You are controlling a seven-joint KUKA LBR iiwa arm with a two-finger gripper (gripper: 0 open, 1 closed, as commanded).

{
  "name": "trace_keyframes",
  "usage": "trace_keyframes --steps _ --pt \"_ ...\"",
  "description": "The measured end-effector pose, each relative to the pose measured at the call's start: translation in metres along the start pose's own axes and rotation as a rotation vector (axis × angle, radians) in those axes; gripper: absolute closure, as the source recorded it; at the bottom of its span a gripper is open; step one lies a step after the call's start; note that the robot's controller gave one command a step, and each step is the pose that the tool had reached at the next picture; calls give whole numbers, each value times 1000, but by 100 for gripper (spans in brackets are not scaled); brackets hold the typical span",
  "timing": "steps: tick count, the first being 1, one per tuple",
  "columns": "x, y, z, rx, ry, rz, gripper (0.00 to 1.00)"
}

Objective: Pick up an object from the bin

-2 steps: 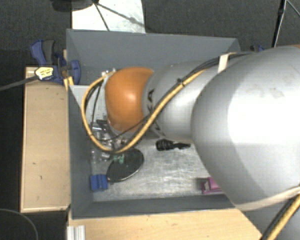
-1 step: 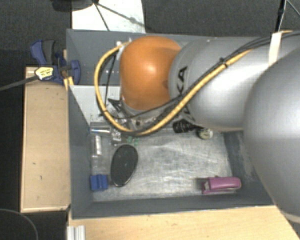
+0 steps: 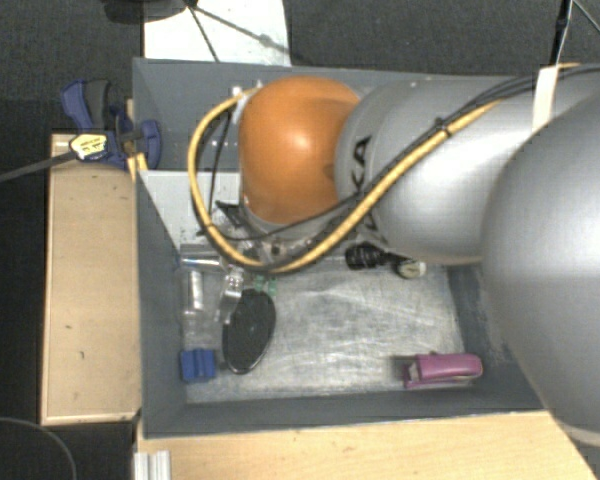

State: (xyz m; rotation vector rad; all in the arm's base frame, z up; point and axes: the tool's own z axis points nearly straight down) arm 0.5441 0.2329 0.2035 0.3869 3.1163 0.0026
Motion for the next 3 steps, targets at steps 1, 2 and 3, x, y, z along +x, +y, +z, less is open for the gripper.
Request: trace_keyframes --steps 1,2,3 --pt "14 -1 -38 -2 -5 -205 0" --pt "-17 -20 112 -3 3 -223 0" --pt "-18 -22 112 1 2 -220 100"
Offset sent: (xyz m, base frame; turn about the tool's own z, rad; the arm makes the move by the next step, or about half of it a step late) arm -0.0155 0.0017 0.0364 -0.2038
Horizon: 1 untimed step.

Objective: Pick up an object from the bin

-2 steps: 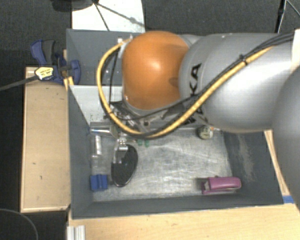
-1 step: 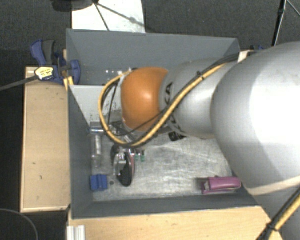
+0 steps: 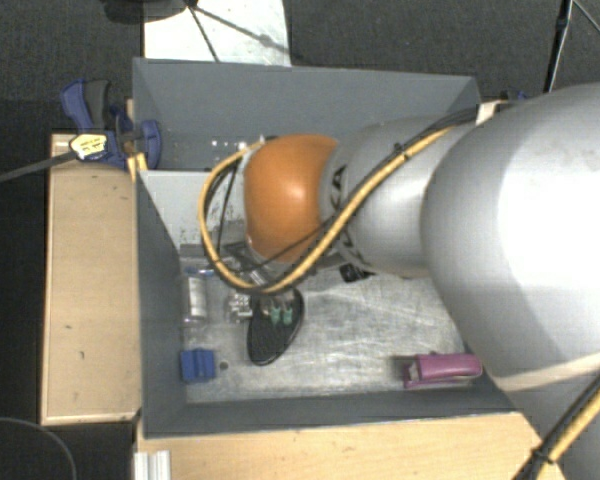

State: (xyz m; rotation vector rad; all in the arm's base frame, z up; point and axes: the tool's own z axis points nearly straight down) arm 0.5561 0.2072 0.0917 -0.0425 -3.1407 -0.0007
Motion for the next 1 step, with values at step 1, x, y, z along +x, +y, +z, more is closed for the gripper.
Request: trace_keyframes --steps 1 --pt "0 0 0 0 0 3 0"
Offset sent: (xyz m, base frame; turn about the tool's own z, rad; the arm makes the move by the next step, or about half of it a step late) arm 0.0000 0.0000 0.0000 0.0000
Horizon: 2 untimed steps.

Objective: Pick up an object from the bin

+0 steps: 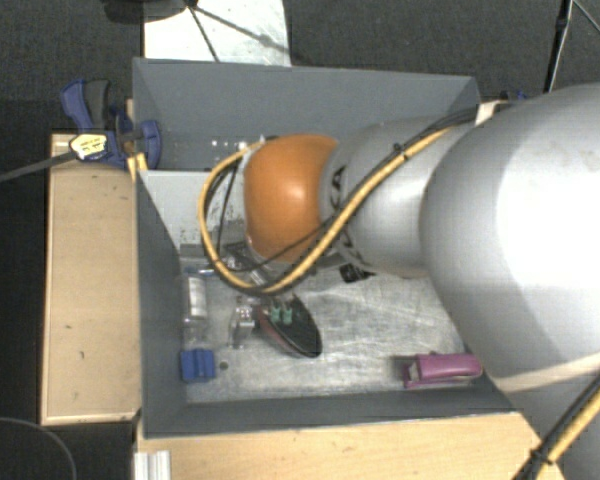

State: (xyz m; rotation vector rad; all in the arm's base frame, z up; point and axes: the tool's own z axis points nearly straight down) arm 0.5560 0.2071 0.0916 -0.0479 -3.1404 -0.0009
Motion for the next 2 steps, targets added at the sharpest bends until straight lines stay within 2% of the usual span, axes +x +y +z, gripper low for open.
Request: trace_keyframes --steps 1,2 --pt "-5 -83 17 -12 1 -92 0" --pt "-6 -82 18 -9 -2 -90 100"
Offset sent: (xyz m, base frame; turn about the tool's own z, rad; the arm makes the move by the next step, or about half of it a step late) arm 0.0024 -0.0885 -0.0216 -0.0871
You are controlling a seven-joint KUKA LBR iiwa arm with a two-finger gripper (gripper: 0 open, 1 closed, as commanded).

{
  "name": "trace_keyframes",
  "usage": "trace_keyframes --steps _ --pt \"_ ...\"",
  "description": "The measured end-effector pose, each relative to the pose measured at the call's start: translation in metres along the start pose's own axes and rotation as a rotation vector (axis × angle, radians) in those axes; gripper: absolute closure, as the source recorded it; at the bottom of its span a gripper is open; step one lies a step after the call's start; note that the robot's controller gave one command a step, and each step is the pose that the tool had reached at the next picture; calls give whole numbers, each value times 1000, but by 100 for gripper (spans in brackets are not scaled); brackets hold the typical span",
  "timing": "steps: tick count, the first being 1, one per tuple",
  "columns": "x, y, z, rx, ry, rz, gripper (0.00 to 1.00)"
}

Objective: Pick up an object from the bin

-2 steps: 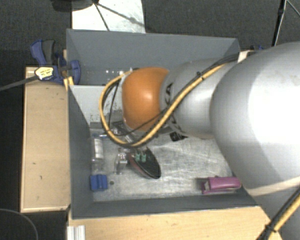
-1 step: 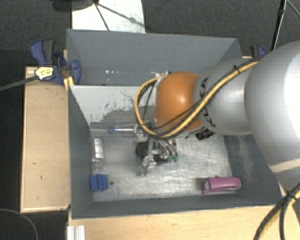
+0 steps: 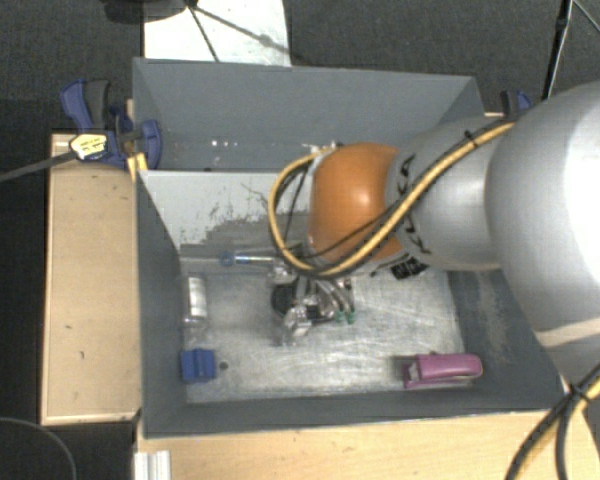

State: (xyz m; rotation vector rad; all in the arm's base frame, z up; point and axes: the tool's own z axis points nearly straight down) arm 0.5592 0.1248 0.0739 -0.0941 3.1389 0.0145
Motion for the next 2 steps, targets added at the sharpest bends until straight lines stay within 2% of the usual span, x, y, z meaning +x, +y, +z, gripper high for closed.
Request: trace_keyframes --steps 1,2 --pt "36 -12 -69 9 -3 -305 100" --pt "37 -18 -162 9 -8 -280 100"
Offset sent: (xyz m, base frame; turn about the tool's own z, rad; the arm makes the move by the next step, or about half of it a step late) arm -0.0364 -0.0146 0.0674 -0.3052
